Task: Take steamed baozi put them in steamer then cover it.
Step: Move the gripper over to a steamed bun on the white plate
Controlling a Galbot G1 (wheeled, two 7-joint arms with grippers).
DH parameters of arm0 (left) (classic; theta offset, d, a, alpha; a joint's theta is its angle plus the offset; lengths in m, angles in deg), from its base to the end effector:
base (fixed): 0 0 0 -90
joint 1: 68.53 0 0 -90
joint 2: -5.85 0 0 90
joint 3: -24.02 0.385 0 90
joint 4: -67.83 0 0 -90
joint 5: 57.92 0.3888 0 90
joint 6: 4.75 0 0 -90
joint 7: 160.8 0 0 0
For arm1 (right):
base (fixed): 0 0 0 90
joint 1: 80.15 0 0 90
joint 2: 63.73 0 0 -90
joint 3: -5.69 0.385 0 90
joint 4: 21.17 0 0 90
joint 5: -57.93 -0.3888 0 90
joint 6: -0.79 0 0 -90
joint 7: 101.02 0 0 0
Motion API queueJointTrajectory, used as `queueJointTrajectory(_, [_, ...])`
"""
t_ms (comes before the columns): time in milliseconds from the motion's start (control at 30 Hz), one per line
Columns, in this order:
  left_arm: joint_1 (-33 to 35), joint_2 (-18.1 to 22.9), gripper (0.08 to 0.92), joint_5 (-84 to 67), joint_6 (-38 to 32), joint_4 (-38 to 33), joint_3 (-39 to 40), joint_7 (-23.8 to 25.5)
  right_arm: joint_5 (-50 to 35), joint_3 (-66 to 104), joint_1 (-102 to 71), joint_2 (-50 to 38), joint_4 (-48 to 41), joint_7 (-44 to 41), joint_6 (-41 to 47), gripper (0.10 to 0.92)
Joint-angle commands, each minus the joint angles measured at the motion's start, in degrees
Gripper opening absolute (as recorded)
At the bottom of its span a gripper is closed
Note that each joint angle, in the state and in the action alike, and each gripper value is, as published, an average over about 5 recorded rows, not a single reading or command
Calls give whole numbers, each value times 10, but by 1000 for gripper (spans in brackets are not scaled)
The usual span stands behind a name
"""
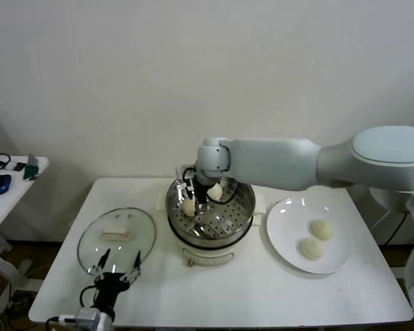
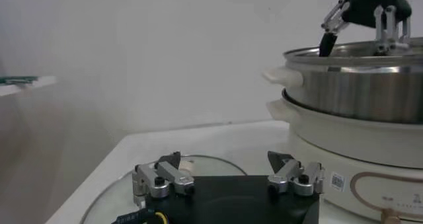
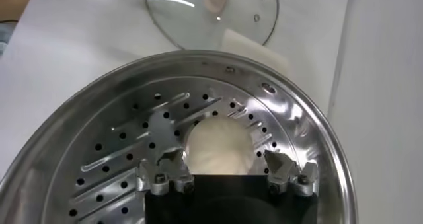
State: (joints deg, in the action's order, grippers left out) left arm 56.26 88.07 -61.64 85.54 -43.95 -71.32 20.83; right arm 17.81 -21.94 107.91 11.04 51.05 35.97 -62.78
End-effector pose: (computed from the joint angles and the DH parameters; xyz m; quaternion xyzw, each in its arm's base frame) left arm 0.1617 0.0659 -0.3973 -0.0016 -0.9925 -0.0479 0.1126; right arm 0.5906 0.1842 -0.0898 0.5491 -0.5354 0.5694 0.2961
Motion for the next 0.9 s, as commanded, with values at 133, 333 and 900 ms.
queueJointTrajectory(133, [0,2,823,2,3,-7,2,1,-32,-143,215,-225,106,-143,-101,823])
queueJointTrajectory(333, [-2,-1,823,-1,3,-7,2,1,61,-222,233,-360,164,-155,-121,823])
queueJointTrajectory(900, [3,13,823,7,5,-13,-1,1,285,-3,-144,-450,84,-105,-95,823])
